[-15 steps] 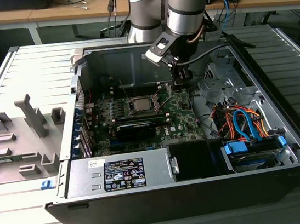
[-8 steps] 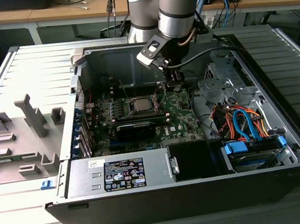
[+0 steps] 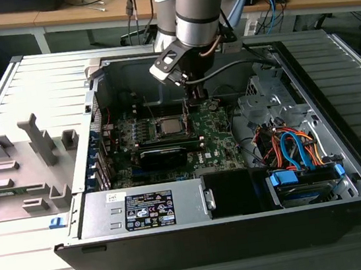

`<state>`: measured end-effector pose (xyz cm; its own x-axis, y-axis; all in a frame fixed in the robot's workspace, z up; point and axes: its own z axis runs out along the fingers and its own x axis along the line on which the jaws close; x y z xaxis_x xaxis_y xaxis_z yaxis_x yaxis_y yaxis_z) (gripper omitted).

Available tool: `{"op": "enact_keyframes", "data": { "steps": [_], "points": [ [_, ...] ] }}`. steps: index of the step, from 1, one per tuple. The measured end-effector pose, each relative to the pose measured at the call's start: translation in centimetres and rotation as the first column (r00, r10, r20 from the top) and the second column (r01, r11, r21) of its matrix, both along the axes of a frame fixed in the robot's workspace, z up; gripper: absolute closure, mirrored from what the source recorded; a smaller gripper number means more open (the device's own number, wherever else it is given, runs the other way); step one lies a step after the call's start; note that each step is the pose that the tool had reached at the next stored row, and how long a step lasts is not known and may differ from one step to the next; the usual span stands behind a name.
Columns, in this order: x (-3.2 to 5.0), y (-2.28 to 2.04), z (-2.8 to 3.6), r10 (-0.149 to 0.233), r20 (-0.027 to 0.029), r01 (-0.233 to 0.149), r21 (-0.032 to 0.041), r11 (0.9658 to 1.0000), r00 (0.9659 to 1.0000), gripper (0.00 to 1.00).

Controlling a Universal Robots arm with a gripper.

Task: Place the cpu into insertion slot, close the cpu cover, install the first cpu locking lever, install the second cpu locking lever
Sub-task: 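Close the cpu cover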

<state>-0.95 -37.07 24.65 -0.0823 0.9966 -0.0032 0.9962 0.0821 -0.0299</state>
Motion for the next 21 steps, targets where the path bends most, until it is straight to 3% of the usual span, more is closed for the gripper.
{"op": "enact_keyframes", "data": {
  "steps": [8, 13, 17, 21],
  "points": [
    [-1.59, 0.0, -0.2, 0.0, 0.0002, 0.0, 0.0003, 1.0, 1.0, 0.89],
    [-3.66, 0.0, -0.68, 0.0, 0.0003, 0.0, 0.0032, 1.0, 1.0, 0.89],
    [-4.77, 0.0, -1.09, 0.0, 0.0005, 0.0, 0.0041, 1.0, 1.0, 0.89],
    [-5.26, 0.0, -1.58, 0.0, 0.0003, 0.0, 0.0045, 1.0, 1.0, 0.89]
  ]
}}
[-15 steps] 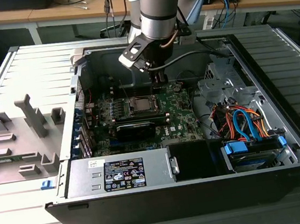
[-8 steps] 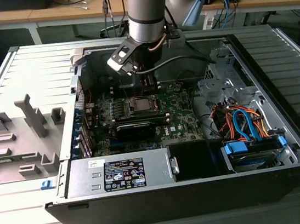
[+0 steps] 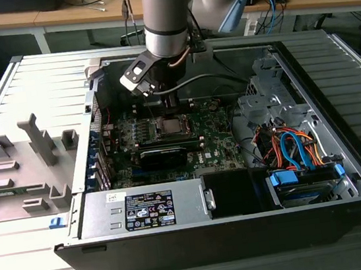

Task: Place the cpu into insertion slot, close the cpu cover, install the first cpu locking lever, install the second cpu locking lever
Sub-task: 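Close the cpu cover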

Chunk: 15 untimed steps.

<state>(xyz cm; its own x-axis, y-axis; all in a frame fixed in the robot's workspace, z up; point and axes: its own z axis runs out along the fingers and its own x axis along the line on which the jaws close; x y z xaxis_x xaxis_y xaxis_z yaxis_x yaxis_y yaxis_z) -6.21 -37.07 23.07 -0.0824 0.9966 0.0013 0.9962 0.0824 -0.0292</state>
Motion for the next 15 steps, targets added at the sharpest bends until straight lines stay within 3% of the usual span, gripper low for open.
{"op": "enact_keyframes", "data": {
  "steps": [6, 10, 15],
  "points": [
    [-0.43, 0.0, -0.82, 0.0, 0.0, 0.0, 0.0001, 1.0, 1.0, 0.89],
    [-1.22, 0.0, -1.75, 0.0, 0.0, 0.0, 0.0001, 1.0, 1.0, 0.89],
    [-1.38, 0.0, -2.35, 0.0, 0.0001, 0.0, 0.0, 1.0, 1.0, 0.89]
  ]
}}
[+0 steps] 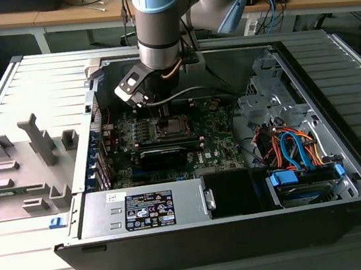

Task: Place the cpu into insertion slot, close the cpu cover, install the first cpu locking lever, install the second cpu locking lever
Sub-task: 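Close the cpu cover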

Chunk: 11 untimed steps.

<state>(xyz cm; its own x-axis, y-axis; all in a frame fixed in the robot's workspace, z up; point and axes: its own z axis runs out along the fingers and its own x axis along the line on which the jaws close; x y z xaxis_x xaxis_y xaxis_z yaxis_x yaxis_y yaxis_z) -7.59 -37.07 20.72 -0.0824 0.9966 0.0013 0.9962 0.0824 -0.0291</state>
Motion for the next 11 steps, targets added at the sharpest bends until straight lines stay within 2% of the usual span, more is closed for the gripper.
{"op": "enact_keyframes", "data": {
  "steps": [4, 6, 7, 9, 11],
  "points": [
    [0.0, -0.01, -0.14, 0.0, -0.0003, 0.0, -0.0004, 1.0, 1.0, 0.89],
    [0.01, 0.02, 0.07, 0.0, 0.0009, 0.0, 0.0014, 1.0, 1.0, 0.89],
    [0.03, 0.01, 0.41, 0.0, 0.0003, 0.0, 0.0004, 1.0, 1.0, 0.89],
    [0.53, 0.01, 0.59, 0.0, -0.0025, 0.0, 0.0011, 1.0, 1.0, 0.89],
    [1.22, 0.0, 0.62, 0.0, -0.008, 0.0, 0.0024, 1.0, 1.0, 0.89]
  ]
}}
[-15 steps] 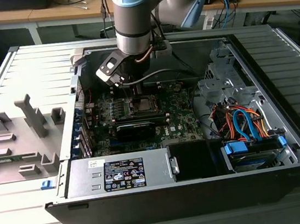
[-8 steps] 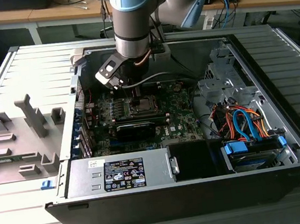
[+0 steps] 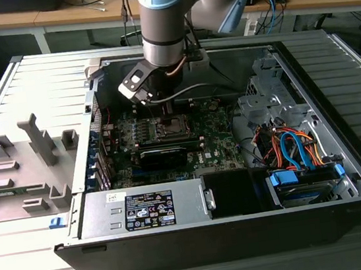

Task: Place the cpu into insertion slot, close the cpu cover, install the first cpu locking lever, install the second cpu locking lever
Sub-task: 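Close the cpu cover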

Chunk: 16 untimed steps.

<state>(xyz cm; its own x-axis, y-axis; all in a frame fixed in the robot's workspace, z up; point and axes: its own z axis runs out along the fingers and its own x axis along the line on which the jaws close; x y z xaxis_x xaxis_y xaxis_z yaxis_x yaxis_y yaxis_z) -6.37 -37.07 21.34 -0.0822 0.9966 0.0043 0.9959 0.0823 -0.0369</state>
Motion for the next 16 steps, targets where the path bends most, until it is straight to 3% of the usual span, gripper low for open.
{"op": "enact_keyframes", "data": {
  "steps": [4, 11, 16],
  "points": [
    [0.7, 0.0, 0.31, 0.0, -0.0036, 0.0, 0.0006, 1.0, 1.0, 0.89],
    [0.78, 0.0, 1.61, 0.0, -0.0036, 0.0, 0.0006, 1.0, 1.0, 0.89],
    [0.79, 0.0, 1.93, 0.018, -0.0034, -0.018, 0.001, 0.9998, 0.9998, 0.89]
  ]
}}
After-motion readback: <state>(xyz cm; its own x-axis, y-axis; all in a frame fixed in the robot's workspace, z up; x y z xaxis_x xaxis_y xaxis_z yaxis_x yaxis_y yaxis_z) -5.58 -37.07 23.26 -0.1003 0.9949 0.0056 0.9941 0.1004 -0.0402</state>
